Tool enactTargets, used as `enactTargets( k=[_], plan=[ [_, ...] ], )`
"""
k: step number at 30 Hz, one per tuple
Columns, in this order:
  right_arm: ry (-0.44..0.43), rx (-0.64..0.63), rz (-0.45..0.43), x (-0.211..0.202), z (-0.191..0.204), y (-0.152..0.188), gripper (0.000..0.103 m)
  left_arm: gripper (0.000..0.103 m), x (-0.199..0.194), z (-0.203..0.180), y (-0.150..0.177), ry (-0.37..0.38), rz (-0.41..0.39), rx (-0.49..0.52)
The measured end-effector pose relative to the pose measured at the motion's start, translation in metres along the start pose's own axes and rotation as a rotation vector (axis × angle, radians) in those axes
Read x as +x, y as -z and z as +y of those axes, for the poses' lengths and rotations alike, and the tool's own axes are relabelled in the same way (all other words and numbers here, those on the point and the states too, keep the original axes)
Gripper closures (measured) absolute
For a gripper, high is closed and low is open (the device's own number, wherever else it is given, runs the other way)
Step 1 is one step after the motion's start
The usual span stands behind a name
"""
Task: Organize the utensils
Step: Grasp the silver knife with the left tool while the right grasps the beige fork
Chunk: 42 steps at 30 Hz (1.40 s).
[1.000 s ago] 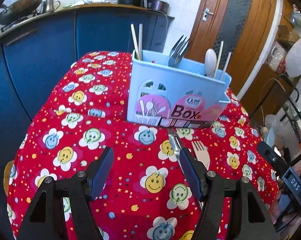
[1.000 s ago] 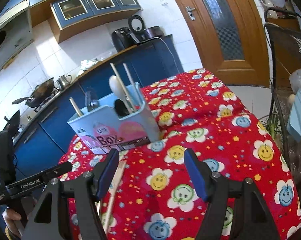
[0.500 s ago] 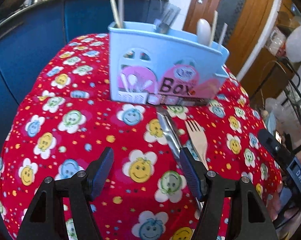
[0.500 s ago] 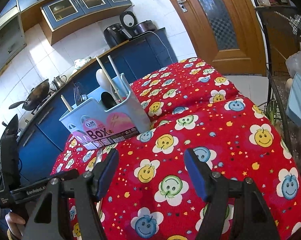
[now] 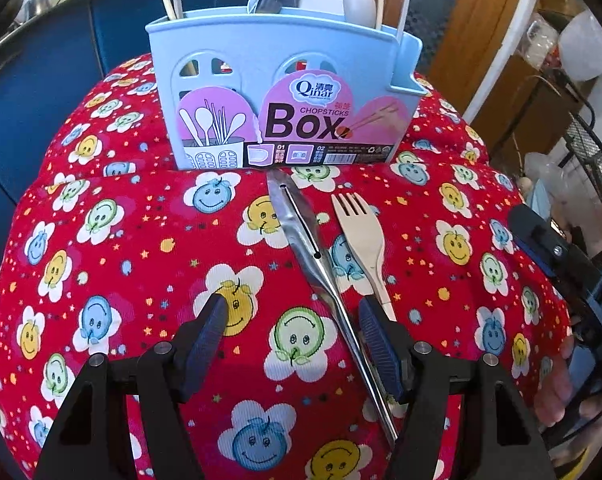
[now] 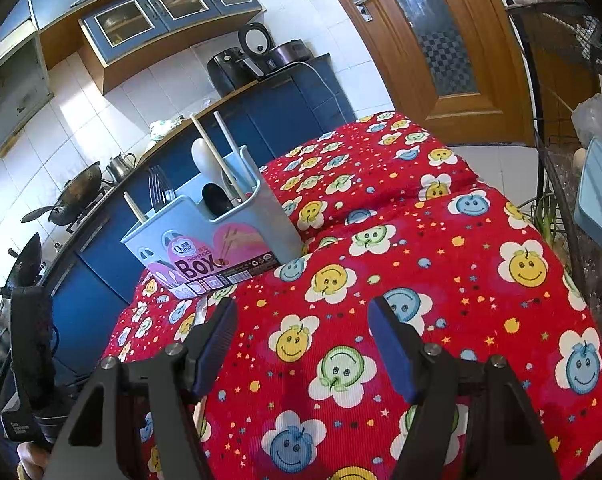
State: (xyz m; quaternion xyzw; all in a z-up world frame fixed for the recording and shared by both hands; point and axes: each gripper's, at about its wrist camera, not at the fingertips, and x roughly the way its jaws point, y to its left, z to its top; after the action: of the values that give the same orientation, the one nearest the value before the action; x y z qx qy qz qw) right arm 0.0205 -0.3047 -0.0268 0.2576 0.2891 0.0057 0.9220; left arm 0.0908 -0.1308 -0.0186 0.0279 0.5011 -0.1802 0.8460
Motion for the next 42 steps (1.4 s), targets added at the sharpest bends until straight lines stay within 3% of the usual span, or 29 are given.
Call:
enactTargets(
  k=[6, 9, 11, 16, 32, 42],
  plan=[
    [-0.011, 0.016, 0.004, 0.0, -0.003, 0.0, 0.033, 0.04, 0.005, -0.004, -0.004, -0.014, 0.015, 0.019],
    [-0.014, 0.02, 0.001, -0.001, -0.004, 0.001, 0.033, 0.055, 0.004, -0.003, -0.005, 0.001, 0.016, 0.024],
    [-0.014, 0.02, 0.0, -0.002, -0.004, 0.001, 0.033, 0.071, 0.002, -0.001, -0.003, 0.015, 0.017, 0.027],
    [-0.014, 0.021, 0.001, -0.002, -0.005, 0.001, 0.033, 0.091, -0.002, 0.013, 0.0, 0.039, 0.019, 0.007],
    [-0.014, -0.025, 0.036, 0.002, 0.012, 0.003, 0.033, 0.092, -0.017, 0.057, 0.015, 0.07, 0.037, -0.055],
    [0.005, -0.074, 0.066, 0.003, 0.031, 0.004, 0.033, 0.092, -0.01, 0.057, 0.006, 0.1, 0.017, -0.052]
  ],
)
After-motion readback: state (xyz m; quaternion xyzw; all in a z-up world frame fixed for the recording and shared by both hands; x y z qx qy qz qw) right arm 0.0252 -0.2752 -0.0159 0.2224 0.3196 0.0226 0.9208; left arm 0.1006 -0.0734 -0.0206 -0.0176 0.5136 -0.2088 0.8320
